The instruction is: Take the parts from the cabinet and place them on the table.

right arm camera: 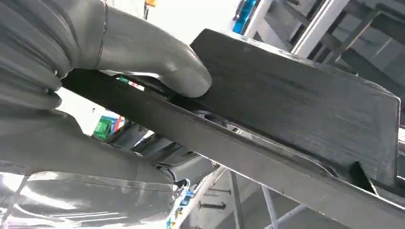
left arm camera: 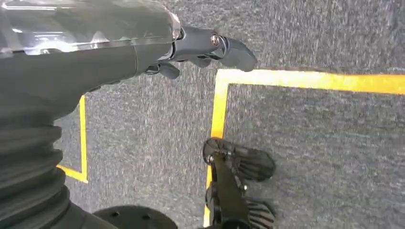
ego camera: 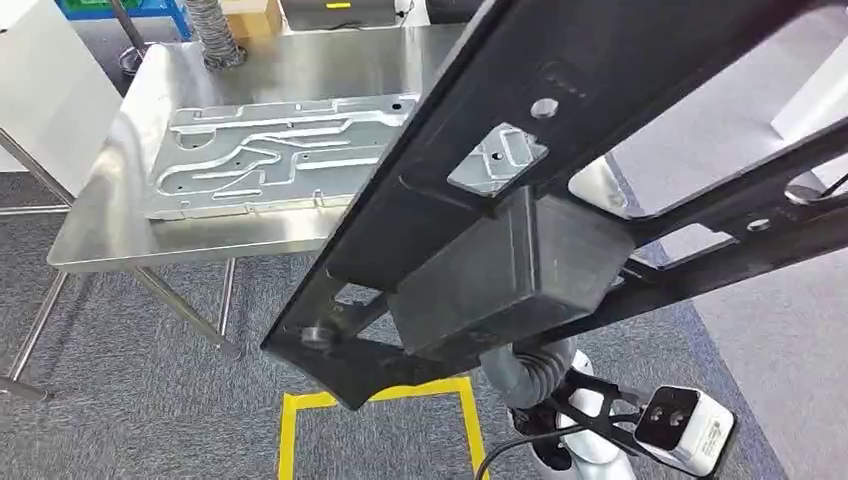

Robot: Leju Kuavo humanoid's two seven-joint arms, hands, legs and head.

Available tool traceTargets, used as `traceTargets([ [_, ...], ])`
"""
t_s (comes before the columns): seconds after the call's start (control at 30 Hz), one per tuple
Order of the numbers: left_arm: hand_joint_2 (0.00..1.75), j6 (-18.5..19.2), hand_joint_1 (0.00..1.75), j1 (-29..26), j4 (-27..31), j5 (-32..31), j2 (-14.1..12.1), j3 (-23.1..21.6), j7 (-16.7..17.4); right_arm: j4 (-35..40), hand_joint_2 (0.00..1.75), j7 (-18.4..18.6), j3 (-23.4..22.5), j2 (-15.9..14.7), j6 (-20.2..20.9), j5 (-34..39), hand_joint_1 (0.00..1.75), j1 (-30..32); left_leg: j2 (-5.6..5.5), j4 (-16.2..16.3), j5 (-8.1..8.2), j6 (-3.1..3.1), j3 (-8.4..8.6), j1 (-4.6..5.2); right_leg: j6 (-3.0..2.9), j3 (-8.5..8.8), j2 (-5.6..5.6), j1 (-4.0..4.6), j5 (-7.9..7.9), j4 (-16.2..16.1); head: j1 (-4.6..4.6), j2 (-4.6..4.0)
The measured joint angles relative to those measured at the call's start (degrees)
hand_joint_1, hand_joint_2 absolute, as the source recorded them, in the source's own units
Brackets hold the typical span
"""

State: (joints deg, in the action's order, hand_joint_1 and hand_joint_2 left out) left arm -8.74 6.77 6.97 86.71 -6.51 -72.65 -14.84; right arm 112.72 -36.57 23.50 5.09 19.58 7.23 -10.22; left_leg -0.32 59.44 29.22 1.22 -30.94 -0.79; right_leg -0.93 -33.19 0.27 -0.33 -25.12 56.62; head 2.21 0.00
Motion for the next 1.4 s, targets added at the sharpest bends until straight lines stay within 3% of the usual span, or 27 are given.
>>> traceTargets([
  [0.1, 1.75, 0.0, 0.0, -0.2, 0.0, 0.0, 0.0, 0.0, 0.0, 0.0, 1.75, 0.0, -0.1, 0.2, 0.0, 0.0, 1.61, -0.1, 0.0, 13.8, 5.89, 0.69, -7.37, -0.04, -0.5, 0.45, -0.14, 0.1, -0.53, 0.0, 0.0, 0.0],
  [0.13, 1.75, 0.0, 0.0, -0.3, 0.0, 0.0, 0.0, 0.0, 0.0, 0.0, 1.75, 0.0, -0.2, 0.2, 0.0, 0.0, 1.61, -0.1, 0.0, 16.5, 6.0, 0.81, -9.26, -0.05, -0.48, 0.59, -0.11, 0.12, -0.71, 0.1, 0.0, 0.0],
  [0.17, 1.75, 0.0, 0.0, -0.3, 0.0, 0.0, 0.0, 0.0, 0.0, 0.0, 1.75, 0.0, -0.2, 0.2, 0.1, 0.0, 1.61, -0.1, 0.01, 16.0, 4.62, 0.83, -9.61, -0.06, -0.41, 0.84, -0.04, 0.11, -0.96, 0.1, 0.0, 0.0],
  [0.2, 1.75, 0.0, 0.0, -0.3, 0.0, 0.0, 0.0, 0.0, 0.0, 0.0, 1.75, 0.0, -0.2, 0.2, 0.1, 0.0, 1.61, -0.1, 0.01, 14.7, 3.32, 0.79, -9.22, -0.08, -0.38, 1.05, -0.01, 0.11, -1.11, 0.2, 0.0, 0.0],
  [0.33, 1.75, 0.0, 0.0, -0.3, 0.0, 0.0, 0.0, 0.0, 0.0, 0.0, 1.75, 0.0, -0.3, 0.2, 0.1, 0.0, 1.61, -0.1, 0.02, 13.6, 2.47, 0.77, -8.84, -0.08, -0.35, 1.17, 0.01, 0.11, -1.21, 0.2, 0.0, 0.0],
  [0.37, 1.75, 0.0, 0.0, -0.3, 0.0, 0.0, 0.0, 0.0, -0.1, 0.0, 1.75, 0.0, -0.3, 0.2, 0.1, 0.0, 1.61, -0.1, 0.04, 7.4, -1.6, 0.64, -6.33, -0.1, -0.19, 1.78, 0.03, 0.1, -1.69, 0.3, 0.0, 0.0],
  [0.4, 1.75, 0.0, 0.0, -0.3, 0.0, 0.0, 0.0, 0.0, -0.1, 0.0, 1.75, 0.0, -0.4, 0.2, 0.1, 0.0, 1.61, -0.1, 0.07, 2.6, -4.34, 0.47, -4.28, -0.11, -0.02, 2.24, 0.03, 0.1, -2.09, 0.5, 0.0, 0.0],
  [0.43, 1.75, 0.0, 0.0, -0.3, 0.0, 0.0, 0.0, 0.0, -0.1, 0.1, 1.75, 0.0, -0.5, 0.2, 0.1, 0.1, 1.61, -0.2, -0.02, -1.1, -4.07, -0.69, -2.89, 0.26, 0.79, 1.88, 0.17, 0.55, -2.45, 0.8, 0.0, 0.0],
  [0.5, 1.75, -0.1, 0.0, -0.4, 0.0, 0.0, 0.0, 0.0, -0.1, 0.1, 1.75, 0.1, -0.5, 0.2, 0.1, 0.1, 1.61, -0.3, -0.06, -1.1, -3.89, -1.33, -2.97, 0.24, 1.25, 2.02, 0.15, 0.49, -2.61, 0.6, 0.0, 0.0],
  [0.57, 1.75, -0.1, 0.0, -0.3, 0.0, 0.0, 0.1, 0.0, -0.1, 0.4, 1.75, 0.2, -0.5, 0.3, 0.2, 0.1, 1.61, -0.5, -0.05, -1.8, -4.01, -2.08, -2.18, -0.16, 2.03, 1.77, 0.08, 0.45, -3.92, 2.2, -0.02, 0.0],
  [0.67, 1.75, -0.1, 0.0, -0.2, 0.0, 0.0, 0.1, 0.0, -0.1, 0.5, 1.75, 0.2, -0.8, 0.3, 0.5, 0.2, 1.61, -0.6, 0.06, -1.8, -3.66, -2.73, -1.89, -0.03, 2.6, -5.51, 0.04, 0.1, -9.47, 15.5, -0.02, 0.0],
  [0.7, 1.75, -0.1, 0.0, -0.2, 0.0, 0.0, 0.1, 0.0, -0.1, 0.5, 1.75, 0.2, -0.9, 0.3, 0.5, 0.2, 1.61, -0.5, 0.07, -1.8, -3.52, -2.82, -1.82, 0.03, 2.67, -7.63, 0.03, 0.02, -9.98, 18.7, -0.02, 0.0],
  [0.73, 1.75, -0.1, 0.0, -0.3, 0.0, 0.0, 0.1, 0.0, -0.1, 0.5, 1.75, 0.3, -1.0, 0.3, 0.5, 0.2, 1.61, -0.5, 0.04, -1.8, -3.37, -2.82, -1.64, 0.06, 2.65, -8.52, 0.03, -0.02, -9.07, 19.3, -0.02, 0.0],
  [0.77, 1.75, -0.1, 0.0, -0.3, 0.0, 0.0, 0.1, 0.0, -0.1, 0.5, 1.75, 0.3, -1.0, 0.3, 0.6, 0.2, 1.61, -0.5, -0.05, -1.8, -3.16, -2.77, -1.31, 0.09, 2.51, -7.76, 0.02, -0.02, -6.63, 16.7, -0.02, 0.0],
  [0.83, 1.75, -0.1, 0.0, -0.3, 0.0, 0.0, 0.1, 0.0, -0.1, 0.6, 1.75, 0.3, -1.1, 0.3, 0.9, 0.2, 1.61, -0.5, -0.2, -1.8, -2.66, -2.58, -0.43, 0.2, 1.83, -3.32, 0.02, 0.07, -0.59, 6.4, -0.02, 0.0],
  [0.87, 1.75, -0.1, 0.0, -0.3, 0.0, 0.0, 0.2, 0.0, -0.1, 0.7, 1.75, 0.4, -1.1, 0.3, 0.8, 0.2, 1.61, -0.5, -0.22, -1.9, -2.42, -2.45, -0.26, 0.18, 1.29, -1.46, -0.05, 0.26, 0.83, 1.9, -0.02, 0.0],
  [0.9, 1.75, -0.1, 0.0, -0.2, 0.0, 0.0, 0.4, 0.0, -0.1, 0.7, 1.75, 0.4, -1.2, 0.3, 0.8, 0.2, 1.61, -0.6, -0.22, -1.8, -2.18, -2.06, -0.24, 0.53, 1.13, -1.05, -0.19, 0.69, 0.08, 1.3, -0.02, 0.0],
  [1.0, 1.75, -0.2, 0.0, -0.2, 0.0, 0.0, 0.4, 0.0, 0.0, 0.9, 1.75, 0.8, -1.6, 0.3, 0.7, 0.2, 1.61, -0.6, -0.09, -2.2, -1.94, -1.17, 0.02, 0.27, 0.66, -1.15, 0.09, 0.83, -0.01, 1.1, -0.02, 0.0],
  [1.03, 1.75, -0.2, 0.0, -0.1, 0.0, 0.0, 0.4, 0.0, 0.0, 1.0, 1.75, 1.0, -1.7, 0.3, 0.6, 0.2, 1.61, -0.7, -0.04, -2.2, -1.67, -0.76, 0.29, 0.64, 0.35, -0.7, 0.12, 0.23, 0.19, 0.4, 0.0, 0.0],
  [1.07, 1.75, -0.2, 0.0, 0.0, 0.0, 0.0, 0.5, 0.0, 0.0, 1.0, 1.75, 1.1, -1.7, 0.3, 0.5, 0.2, 1.61, -0.8, -0.04, -1.2, -1.14, -0.6, 0.17, 0.33, 0.2, -0.09, 0.02, 0.13, 0.31, -0.1, 0.0, 0.0],
  [1.1, 1.75, -0.2, 0.0, 0.0, 0.0, 0.0, 0.5, 0.0, 0.0, 1.0, 1.75, 1.1, -1.7, 0.3, 0.3, 0.2, 1.61, -1.0, 0.01, 1.5, 0.51, -0.47, -1.02, 0.28, -0.15, 0.22, -0.16, 0.02, 0.17, -0.3, 0.0, 0.0],
  [1.17, 1.75, -0.2, 0.0, 0.0, 0.0, 0.0, 0.4, 0.0, 0.0, 1.0, 1.75, 1.1, -1.8, 0.2, -0.1, 0.5, 1.61, -1.2, 0.0, 11.1, 4.71, 0.0, -6.1, 0.03, -0.43, 0.48, -0.2, 0.07, -0.14, -0.2, 0.0, 0.0],
  [1.2, 1.75, -0.2, 0.0, -0.1, 0.0, 0.0, 0.4, -0.1, 0.0, 0.9, 1.75, 0.9, -1.8, 0.2, -0.2, 0.7, 1.61, -1.2, 0.0, 14.8, 5.64, 0.19, -8.36, 0.01, -0.4, 0.51, -0.19, 0.07, -0.29, -0.2, 0.0, 0.0],
  [1.23, 1.75, -0.2, 0.0, -0.2, 0.0, 0.0, 0.4, -0.1, 0.0, 0.8, 1.75, 0.7, -1.8, 0.0, -0.2, 1.0, 1.61, -1.2, 0.01, 16.2, 5.14, 0.32, -9.61, -0.04, -0.38, 0.62, -0.16, 0.06, -0.46, -0.1, 0.0, 0.0],
  [1.27, 1.75, -0.2, 0.0, -0.2, 0.0, 0.0, 0.4, -0.1, 0.0, 0.6, 1.75, 0.6, -1.8, -0.1, -0.3, 1.1, 1.61, -1.2, 0.02, 14.6, 3.29, 0.37, -9.32, -0.12, -0.27, 0.9, -0.11, 0.03, -0.69, -0.1, 0.0, 0.0],
  [1.37, 1.75, -0.3, 0.0, -0.1, 0.0, 0.0, 0.4, -0.1, -0.1, 0.2, 1.75, -0.2, -1.8, -0.6, -0.3, 1.8, 1.61, -1.8, 0.11, 0.1, -5.1, 0.3, -3.36, -0.41, 0.32, 1.83, -0.06, -0.02, -1.86, 0.6, 0.0, 0.0],
  [1.4, 1.75, -0.3, 0.0, 0.0, 0.0, 0.0, 0.4, -0.1, -0.2, 0.0, 1.75, -0.4, -1.8, -0.7, -0.4, 2.1, 1.61, -2.1, 0.03, -0.9, -3.87, 0.15, -2.77, -0.04, 0.77, 1.7, -0.01, 0.42, -2.16, 0.9, 0.0, 0.0],
])
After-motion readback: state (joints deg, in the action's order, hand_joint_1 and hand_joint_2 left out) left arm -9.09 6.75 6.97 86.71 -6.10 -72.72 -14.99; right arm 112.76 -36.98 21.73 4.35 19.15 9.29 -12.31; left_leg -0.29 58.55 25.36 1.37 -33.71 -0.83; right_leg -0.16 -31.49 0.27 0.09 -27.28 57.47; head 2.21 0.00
